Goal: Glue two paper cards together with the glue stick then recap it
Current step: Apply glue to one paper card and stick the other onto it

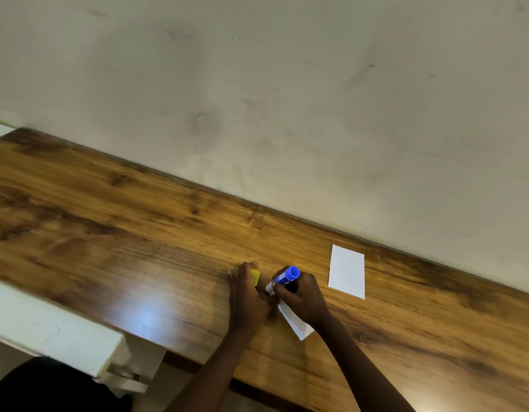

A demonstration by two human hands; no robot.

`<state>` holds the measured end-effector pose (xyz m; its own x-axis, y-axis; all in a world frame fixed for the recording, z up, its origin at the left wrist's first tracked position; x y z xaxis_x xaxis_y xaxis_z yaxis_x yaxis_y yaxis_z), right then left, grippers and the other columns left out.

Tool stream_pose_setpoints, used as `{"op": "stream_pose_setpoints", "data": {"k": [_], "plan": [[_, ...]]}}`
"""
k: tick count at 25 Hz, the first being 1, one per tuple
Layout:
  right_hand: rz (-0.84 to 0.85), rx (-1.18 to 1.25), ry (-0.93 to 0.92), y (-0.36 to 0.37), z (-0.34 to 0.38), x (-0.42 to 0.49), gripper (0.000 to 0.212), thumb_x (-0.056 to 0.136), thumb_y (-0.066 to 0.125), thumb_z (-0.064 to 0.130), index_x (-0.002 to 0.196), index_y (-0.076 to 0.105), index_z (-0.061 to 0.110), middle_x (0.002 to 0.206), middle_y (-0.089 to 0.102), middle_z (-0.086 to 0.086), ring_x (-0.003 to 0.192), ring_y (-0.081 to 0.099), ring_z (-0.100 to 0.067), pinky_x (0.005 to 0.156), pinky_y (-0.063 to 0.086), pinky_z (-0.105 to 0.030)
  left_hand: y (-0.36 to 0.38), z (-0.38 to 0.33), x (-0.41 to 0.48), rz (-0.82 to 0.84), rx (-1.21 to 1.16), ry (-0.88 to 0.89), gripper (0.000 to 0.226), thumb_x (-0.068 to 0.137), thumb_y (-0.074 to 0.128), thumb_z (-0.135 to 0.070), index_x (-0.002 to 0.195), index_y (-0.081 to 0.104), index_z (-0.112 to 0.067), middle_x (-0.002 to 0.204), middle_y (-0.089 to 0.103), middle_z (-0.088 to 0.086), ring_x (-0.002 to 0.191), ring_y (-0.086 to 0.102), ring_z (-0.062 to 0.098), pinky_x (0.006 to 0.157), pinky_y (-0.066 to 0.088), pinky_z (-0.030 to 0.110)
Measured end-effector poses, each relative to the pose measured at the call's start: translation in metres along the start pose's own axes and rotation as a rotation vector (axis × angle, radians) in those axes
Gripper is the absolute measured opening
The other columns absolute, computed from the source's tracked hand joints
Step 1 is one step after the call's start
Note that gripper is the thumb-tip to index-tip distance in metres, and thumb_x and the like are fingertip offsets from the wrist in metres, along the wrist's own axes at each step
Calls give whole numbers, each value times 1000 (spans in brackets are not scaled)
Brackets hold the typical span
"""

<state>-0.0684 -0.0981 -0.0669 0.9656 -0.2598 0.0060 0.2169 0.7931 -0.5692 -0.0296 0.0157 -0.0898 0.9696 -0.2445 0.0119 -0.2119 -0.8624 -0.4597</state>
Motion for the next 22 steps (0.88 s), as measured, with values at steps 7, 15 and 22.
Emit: {"op": "stream_pose_setpoints", "data": {"k": [7, 15, 22], "plan": [[-31, -96, 39, -18, -7, 5, 13, 81, 60, 9, 91, 62, 2, 86, 67, -21, 70, 57, -23, 64, 45, -28, 4, 3, 3, 47, -17, -90, 83, 53, 86, -21, 122, 43, -8, 129, 50, 11, 130, 32, 30, 112, 27, 50], [-122, -58, 198, -41, -36, 9, 20, 83, 60, 15, 100, 58, 5, 86, 57, -2, 66, 52, -3, 59, 40, -5, 7, 9, 2, 46, -3, -149, 88, 57, 85, -22, 129, 35, -12, 143, 37, 14, 141, 14, 33, 113, 23, 45], [-151, -18, 292, -47, -47, 11, 27, 84, 59, 17, 107, 54, 3, 91, 56, -4, 78, 53, -14, 64, 40, -11, 6, 6, 2, 41, -1, -134, 85, 58, 84, -22, 128, 37, -11, 140, 40, 13, 139, 18, 32, 113, 23, 45]]}}
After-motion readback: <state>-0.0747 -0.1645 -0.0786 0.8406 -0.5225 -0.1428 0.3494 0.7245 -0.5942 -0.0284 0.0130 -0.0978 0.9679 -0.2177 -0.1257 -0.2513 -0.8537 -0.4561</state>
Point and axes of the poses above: each hand's wrist, its own x-axis towards the middle knuckle, its own y-axis out of the palm, z = x × y, the point moved 7 cm from there along x, towards the middle knuckle
